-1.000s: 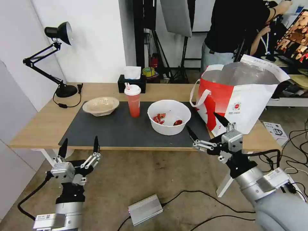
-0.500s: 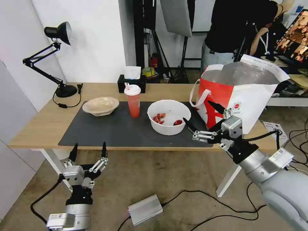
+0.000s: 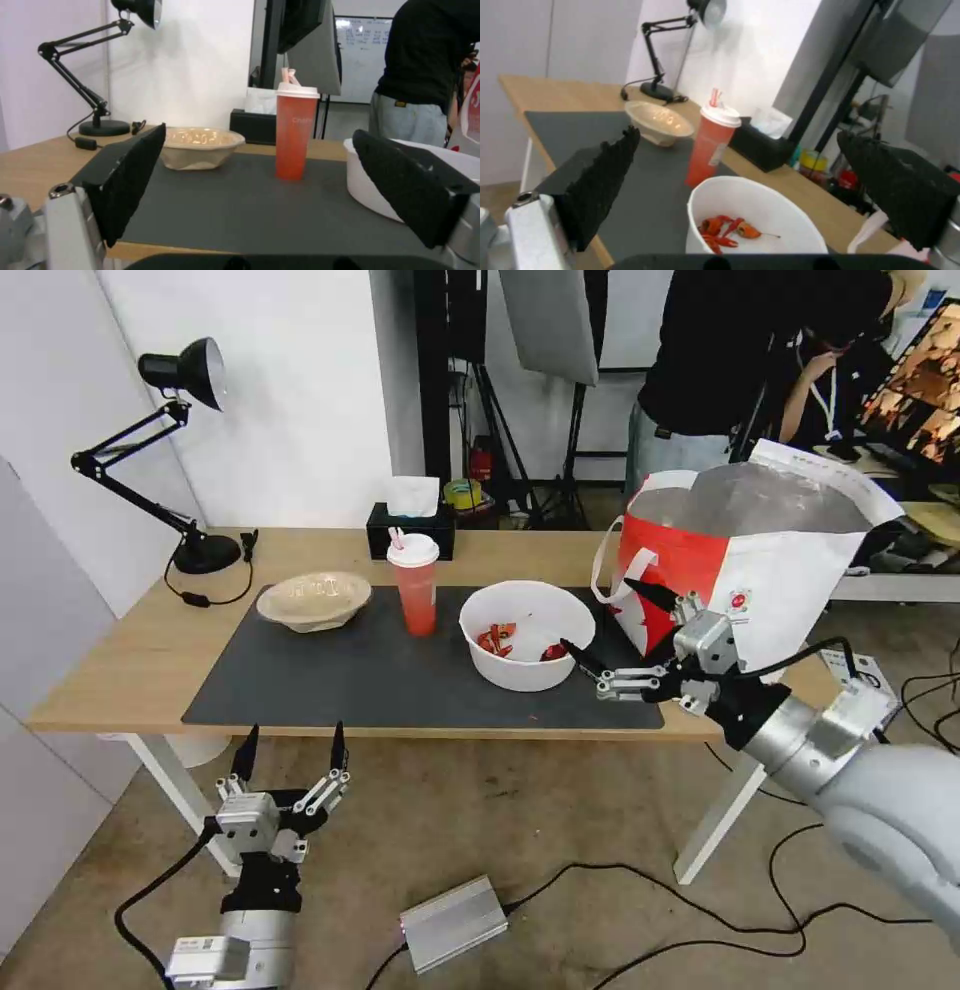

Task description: Pick up the trash from the table and place it into the takeout bag.

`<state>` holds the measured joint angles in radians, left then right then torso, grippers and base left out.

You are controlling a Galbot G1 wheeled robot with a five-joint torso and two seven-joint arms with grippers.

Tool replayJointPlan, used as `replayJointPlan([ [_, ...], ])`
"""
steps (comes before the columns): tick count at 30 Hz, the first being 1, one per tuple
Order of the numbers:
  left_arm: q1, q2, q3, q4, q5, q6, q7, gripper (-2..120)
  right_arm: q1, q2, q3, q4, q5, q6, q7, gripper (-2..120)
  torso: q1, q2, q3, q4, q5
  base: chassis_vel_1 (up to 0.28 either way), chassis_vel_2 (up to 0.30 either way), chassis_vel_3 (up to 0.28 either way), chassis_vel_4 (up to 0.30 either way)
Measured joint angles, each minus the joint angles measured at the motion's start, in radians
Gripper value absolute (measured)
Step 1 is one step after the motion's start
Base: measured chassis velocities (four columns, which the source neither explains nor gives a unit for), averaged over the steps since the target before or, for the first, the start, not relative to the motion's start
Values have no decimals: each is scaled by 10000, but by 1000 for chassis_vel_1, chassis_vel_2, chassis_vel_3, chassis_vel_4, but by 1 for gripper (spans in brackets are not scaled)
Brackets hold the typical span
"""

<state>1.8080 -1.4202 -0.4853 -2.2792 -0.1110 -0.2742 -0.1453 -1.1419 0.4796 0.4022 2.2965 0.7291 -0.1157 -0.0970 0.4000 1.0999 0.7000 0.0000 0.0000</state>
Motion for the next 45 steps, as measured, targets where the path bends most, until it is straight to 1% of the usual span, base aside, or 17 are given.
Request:
replayJointPlan([
  [2, 22, -66, 19, 20, 68, -51, 3, 100, 639, -62, -527, -241, 60, -35, -245, 100, 0, 0, 0, 2, 0, 0, 0, 0, 0],
  [3, 22, -66, 19, 20, 68, -51, 3, 100, 639, -62, -527, -241, 60, -35, -245, 100, 0, 0, 0, 2, 0, 0, 0, 0, 0],
  [5, 42, -113, 23, 22, 108, -82, 6, 100, 1143, -83, -904, -447, 166, -119, -595, 100, 0, 0, 0, 1, 0, 0, 0, 0, 0],
  [7, 51, -152, -12, 22, 133, -126, 8, 100, 1849, -87, -1477, -713, 247, -235, -908, 100, 0, 0, 0, 0, 1, 0, 0, 0, 0],
  [8, 51, -152, -12, 22, 133, -126, 8, 100, 1849, -87, -1477, -713, 247, -235, -908, 100, 0, 0, 0, 0, 1, 0, 0, 0, 0],
  [10, 62, -170, -61, 19, 136, -163, 8, 100, 2428, -71, -1934, -964, 248, -325, -1157, 100, 0, 0, 0, 0, -1, 0, 0, 0, 0],
  [11, 64, -173, -71, 17, 138, -169, 8, 100, 2497, -65, -1989, -995, 248, -343, -1195, 100, 0, -1, 0, 1, 0, 0, 0, 0, 0],
  [12, 80, -191, -99, -2, 139, -181, 8, 100, 2891, -32, -2289, -1188, 241, -464, -1440, 100, 1, 0, 0, 1, 0, 0, 0, 0, 0],
  [13, 80, -191, -99, -2, 139, -181, 8, 100, 2891, -32, -2289, -1188, 241, -464, -1440, 100, 1, 0, 0, 1, 0, 0, 0, 0, 0],
  [17, 92, -274, -137, 2, 164, -259, 8, 100, 3794, 72, -3024, -1645, 214, -599, -1992, 100, 0, -1, -1, 0, 0, 0, 0, 0, 0],
  [18, 92, -274, -137, 2, 164, -259, 8, 100, 3794, 72, -3024, -1645, 214, -599, -1992, 100, 0, -1, -1, 0, 0, 0, 0, 0, 0],
  [22, 129, -414, -124, -11, 269, -310, 14, 100, 4918, 288, -3976, -2204, 1, -728, -2683, 100, 0, 0, -1, 0, -1, 0, 0, 0, 0],
  [27, 148, -460, -129, -25, 296, -339, 23, 100, 5496, 443, -4470, -2540, -169, -774, -3023, 100, 1, -1, 0, 1, 0, 0, 0, 0, 0],
  [31, 148, -483, -181, -39, 301, -357, 29, 100, 6300, 736, -5245, -3030, -385, -858, -3347, 100, 1, 0, 0, 0, -1, 0, 0, 0, 0],
  [39, 144, -518, -214, -46, 301, -361, 30, 100, 6895, 1145, -5934, -3412, -715, -1131, -3649, 100, 0, 0, 0, 0, 0, 0, 0, 0, 0],
  [45, 129, -589, -206, 2, 326, -362, 29, 100, 7506, 1513, -6558, -3984, -1226, -1313, -3962, 100, 0, 0, 0, 0, -1, 0, 0, 0, 0],
])
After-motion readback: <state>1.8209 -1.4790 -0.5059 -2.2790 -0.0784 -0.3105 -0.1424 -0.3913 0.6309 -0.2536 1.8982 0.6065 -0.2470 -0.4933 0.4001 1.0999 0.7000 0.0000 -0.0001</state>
